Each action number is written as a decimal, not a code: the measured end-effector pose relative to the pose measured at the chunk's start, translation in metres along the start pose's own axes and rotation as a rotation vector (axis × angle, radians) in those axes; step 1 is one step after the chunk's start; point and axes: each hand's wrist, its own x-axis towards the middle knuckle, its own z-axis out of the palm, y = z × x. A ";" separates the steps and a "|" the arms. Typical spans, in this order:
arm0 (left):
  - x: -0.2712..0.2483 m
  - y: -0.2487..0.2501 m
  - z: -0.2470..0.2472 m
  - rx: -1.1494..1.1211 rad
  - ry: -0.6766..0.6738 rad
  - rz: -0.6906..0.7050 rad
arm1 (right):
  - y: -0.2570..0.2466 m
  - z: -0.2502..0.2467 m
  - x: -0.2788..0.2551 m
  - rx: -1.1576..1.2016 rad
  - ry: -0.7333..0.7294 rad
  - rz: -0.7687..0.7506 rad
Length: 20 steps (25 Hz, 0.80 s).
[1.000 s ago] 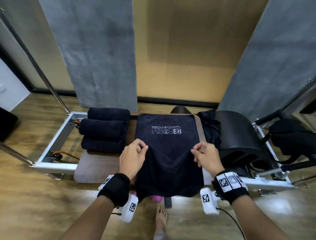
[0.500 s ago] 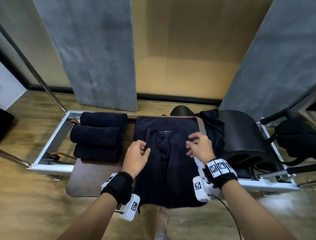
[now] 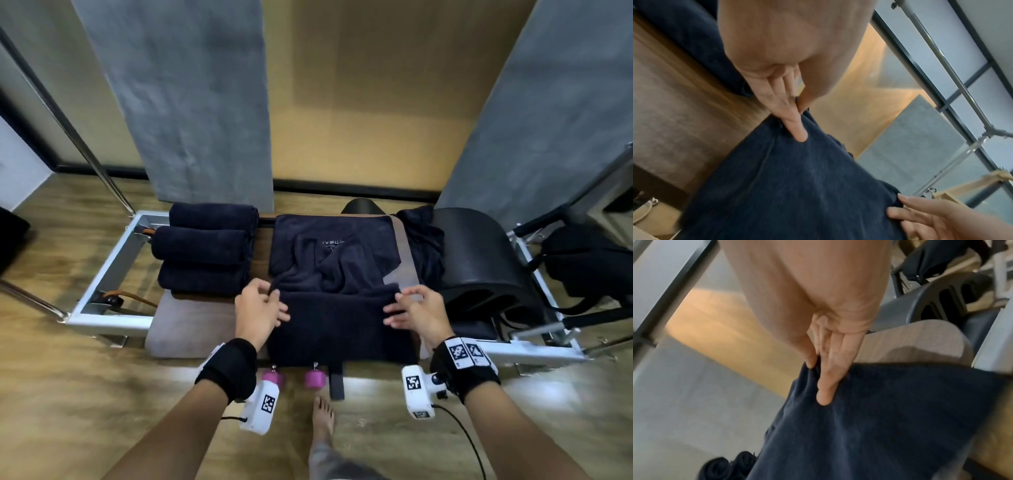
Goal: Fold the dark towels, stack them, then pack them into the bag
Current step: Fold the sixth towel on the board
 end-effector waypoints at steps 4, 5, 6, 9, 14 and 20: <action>-0.012 -0.012 -0.007 0.120 -0.146 0.202 | 0.010 -0.004 -0.012 -0.279 0.035 -0.285; -0.015 -0.021 -0.010 0.222 -0.210 0.286 | 0.018 -0.005 -0.017 -0.430 0.021 -0.364; -0.018 -0.031 -0.013 0.330 -0.275 0.368 | 0.026 -0.007 -0.020 -0.553 -0.011 -0.425; -0.026 -0.050 -0.024 0.543 -0.397 0.452 | 0.044 -0.011 -0.026 -0.797 -0.132 -0.498; -0.027 -0.064 -0.044 0.713 -0.490 0.456 | 0.054 -0.023 -0.030 -0.892 -0.216 -0.490; -0.015 -0.066 -0.061 0.662 -0.532 0.462 | 0.062 -0.031 -0.035 -0.951 -0.221 -0.545</action>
